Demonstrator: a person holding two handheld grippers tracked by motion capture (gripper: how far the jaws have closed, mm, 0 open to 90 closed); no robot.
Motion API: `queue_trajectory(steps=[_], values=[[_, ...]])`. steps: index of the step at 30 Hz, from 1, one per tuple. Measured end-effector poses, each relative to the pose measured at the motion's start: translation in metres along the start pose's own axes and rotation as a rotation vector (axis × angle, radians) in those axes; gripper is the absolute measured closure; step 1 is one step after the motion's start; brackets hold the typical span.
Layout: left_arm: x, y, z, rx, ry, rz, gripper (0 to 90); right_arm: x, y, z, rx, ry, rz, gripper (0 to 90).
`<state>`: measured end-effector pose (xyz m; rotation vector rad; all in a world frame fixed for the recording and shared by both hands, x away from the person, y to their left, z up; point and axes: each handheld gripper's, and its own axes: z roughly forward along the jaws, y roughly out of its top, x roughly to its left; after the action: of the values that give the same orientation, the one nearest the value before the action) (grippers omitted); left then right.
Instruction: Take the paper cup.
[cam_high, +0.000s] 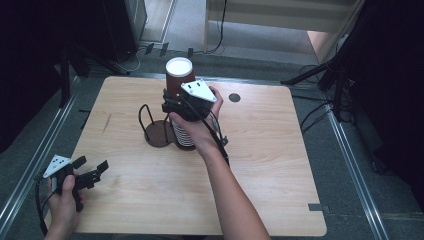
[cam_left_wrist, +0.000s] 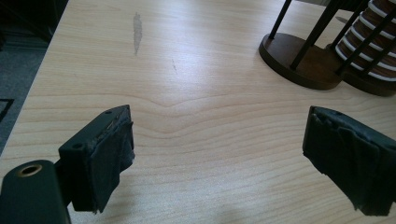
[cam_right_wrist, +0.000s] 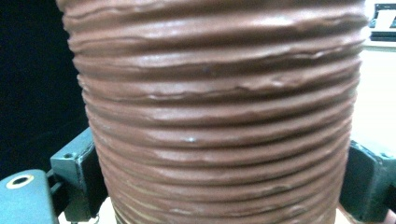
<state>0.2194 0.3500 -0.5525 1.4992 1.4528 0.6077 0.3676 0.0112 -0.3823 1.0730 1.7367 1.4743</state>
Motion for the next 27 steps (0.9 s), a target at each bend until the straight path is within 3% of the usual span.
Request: queue_trajectory(steps=[7, 27], values=[[0.000, 0.000, 0.000, -0.003, 0.004, -0.003, 9.1, 0.000, 0.005, -0.003, -0.016, -0.002, -0.007, 9.8], [0.000, 0.000, 0.000, -0.007, 0.001, -0.010, 9.1, 0.009, 0.047, -0.014, -0.055, 0.012, -0.007, 11.8]])
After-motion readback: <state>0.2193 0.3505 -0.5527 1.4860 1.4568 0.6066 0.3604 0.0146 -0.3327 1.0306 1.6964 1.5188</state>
